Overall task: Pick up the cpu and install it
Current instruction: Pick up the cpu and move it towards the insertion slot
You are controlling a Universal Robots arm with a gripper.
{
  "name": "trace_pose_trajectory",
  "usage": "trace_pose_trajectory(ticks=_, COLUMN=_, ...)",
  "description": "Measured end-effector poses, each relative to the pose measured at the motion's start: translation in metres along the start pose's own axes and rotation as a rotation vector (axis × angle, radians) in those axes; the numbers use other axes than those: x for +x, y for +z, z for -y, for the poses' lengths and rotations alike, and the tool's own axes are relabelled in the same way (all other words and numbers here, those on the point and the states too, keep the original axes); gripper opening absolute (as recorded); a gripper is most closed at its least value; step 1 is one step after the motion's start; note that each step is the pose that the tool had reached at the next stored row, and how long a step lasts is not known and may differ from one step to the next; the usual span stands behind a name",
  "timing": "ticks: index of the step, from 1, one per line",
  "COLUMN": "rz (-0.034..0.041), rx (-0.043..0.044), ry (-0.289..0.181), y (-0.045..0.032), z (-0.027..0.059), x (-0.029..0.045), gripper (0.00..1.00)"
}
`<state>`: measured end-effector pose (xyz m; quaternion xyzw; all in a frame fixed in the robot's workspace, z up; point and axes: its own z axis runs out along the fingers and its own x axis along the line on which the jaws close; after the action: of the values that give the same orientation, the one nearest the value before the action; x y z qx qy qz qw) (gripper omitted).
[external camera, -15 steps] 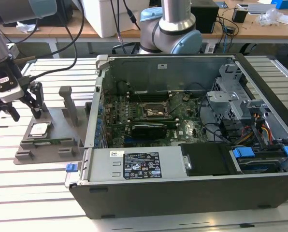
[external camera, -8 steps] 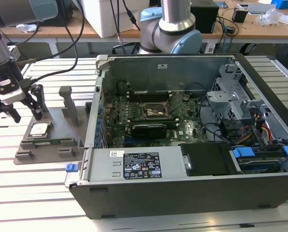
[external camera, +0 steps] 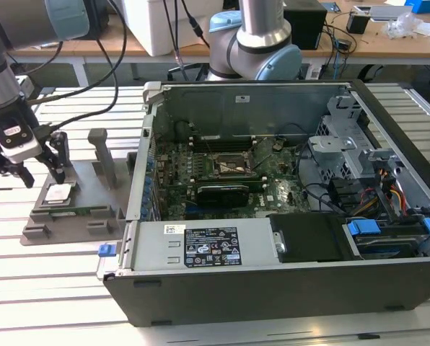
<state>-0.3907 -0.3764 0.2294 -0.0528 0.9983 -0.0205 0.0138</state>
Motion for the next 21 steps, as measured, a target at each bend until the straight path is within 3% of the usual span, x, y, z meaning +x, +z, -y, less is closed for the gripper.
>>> trace_pose_trajectory(ticks=2, rz=0.0001, rx=-0.0005, ry=0.0, y=0.0065, z=-0.0006, x=0.0002, gripper=0.6)
trace_pose_trajectory(ticks=3, rz=0.0005, rx=-0.0068, ry=0.0, y=0.0084, z=-0.0007, x=0.0, gripper=0.6)
trace_pose_trajectory(ticks=4, rz=0.0032, rx=-0.0307, ry=0.001, y=0.0088, z=-0.0006, x=-0.0007, gripper=0.6)
trace_pose_trajectory(ticks=5, rz=0.0049, rx=-0.0471, ry=0.002, y=0.009, z=-0.0006, x=-0.0009, gripper=0.6)
trace_pose_trajectory(ticks=6, rz=0.0059, rx=-0.0569, ry=0.002, y=0.0096, z=-0.0005, x=-0.001, gripper=0.6)
trace_pose_trajectory(ticks=11, rz=0.004, rx=-0.0527, ry=-0.018, y=0.0198, z=-0.0005, x=-0.004, gripper=0.6)
trace_pose_trajectory(ticks=12, rz=-0.0037, rx=-0.0547, ry=-0.018, y=0.021, z=-0.0004, x=-0.0066, gripper=0.6)
trace_pose_trajectory(ticks=13, rz=-0.0179, rx=-0.0564, ry=-0.018, y=0.0221, z=-0.0002, x=-0.0085, gripper=0.6)
trace_pose_trajectory(ticks=14, rz=-0.0211, rx=-0.0567, ry=-0.018, y=0.0226, z=-0.0002, x=-0.0091, gripper=0.6)
trace_pose_trajectory(ticks=21, rz=-0.0232, rx=-0.057, ry=-0.018, y=0.0337, z=-0.0005, x=-0.0091, gripper=0.6)
